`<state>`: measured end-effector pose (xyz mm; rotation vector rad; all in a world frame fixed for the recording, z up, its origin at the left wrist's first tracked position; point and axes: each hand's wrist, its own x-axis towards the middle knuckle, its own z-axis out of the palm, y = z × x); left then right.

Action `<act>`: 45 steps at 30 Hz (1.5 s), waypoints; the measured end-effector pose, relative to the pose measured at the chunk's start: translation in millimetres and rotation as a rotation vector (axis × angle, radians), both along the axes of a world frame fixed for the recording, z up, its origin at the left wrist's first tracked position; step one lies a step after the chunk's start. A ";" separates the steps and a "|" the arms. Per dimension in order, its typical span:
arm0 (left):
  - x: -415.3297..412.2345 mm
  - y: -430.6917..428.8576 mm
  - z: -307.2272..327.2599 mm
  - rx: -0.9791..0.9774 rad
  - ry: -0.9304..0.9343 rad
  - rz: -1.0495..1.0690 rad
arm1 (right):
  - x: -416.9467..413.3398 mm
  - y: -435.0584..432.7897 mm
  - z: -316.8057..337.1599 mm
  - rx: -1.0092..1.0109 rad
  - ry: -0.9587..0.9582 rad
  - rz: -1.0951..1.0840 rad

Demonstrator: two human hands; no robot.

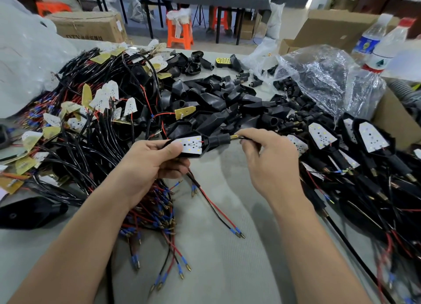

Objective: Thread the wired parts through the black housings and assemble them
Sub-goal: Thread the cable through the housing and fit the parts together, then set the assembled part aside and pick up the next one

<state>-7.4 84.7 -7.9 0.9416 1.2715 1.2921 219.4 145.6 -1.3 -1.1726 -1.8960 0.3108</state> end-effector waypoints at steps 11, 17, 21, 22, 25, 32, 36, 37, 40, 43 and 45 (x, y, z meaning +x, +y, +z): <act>7.9 3.1 -1.1 0.093 -0.071 0.196 | -20.3 -20.4 1.2 -0.058 -0.295 -0.014; 8.5 9.8 0.1 0.036 -0.222 0.235 | -38.4 -32.6 -4.4 -0.267 -0.222 0.144; 3.7 9.7 -0.9 0.060 -0.186 0.253 | -48.4 -40.8 -9.1 -0.333 -0.254 0.220; 3.0 10.0 -1.3 0.066 -0.182 0.248 | -49.7 -41.0 -10.0 -0.336 -0.252 0.217; 2.3 11.4 -2.4 0.084 -0.204 0.236 | -49.1 -39.7 -12.1 -0.341 -0.213 0.207; 7.7 13.3 -9.0 0.050 -0.226 0.291 | -42.4 -36.9 -9.9 -0.223 -0.253 0.127; 12.3 9.9 -9.7 0.067 -0.051 0.298 | -36.5 -34.8 6.9 -0.045 -0.291 -0.017; 14.1 8.0 -9.2 0.084 -0.043 0.280 | -34.8 -34.3 14.5 0.002 -0.280 -0.044; 17.2 4.4 -5.8 0.130 -0.073 0.251 | -21.5 -32.6 45.6 0.044 -0.308 -0.098; 20.2 0.8 -6.0 0.188 0.137 0.272 | 3.3 -27.4 87.9 0.135 -0.370 -0.247; 26.3 -3.3 -8.1 0.233 0.447 0.278 | 21.6 -23.9 118.6 0.223 -0.406 -0.372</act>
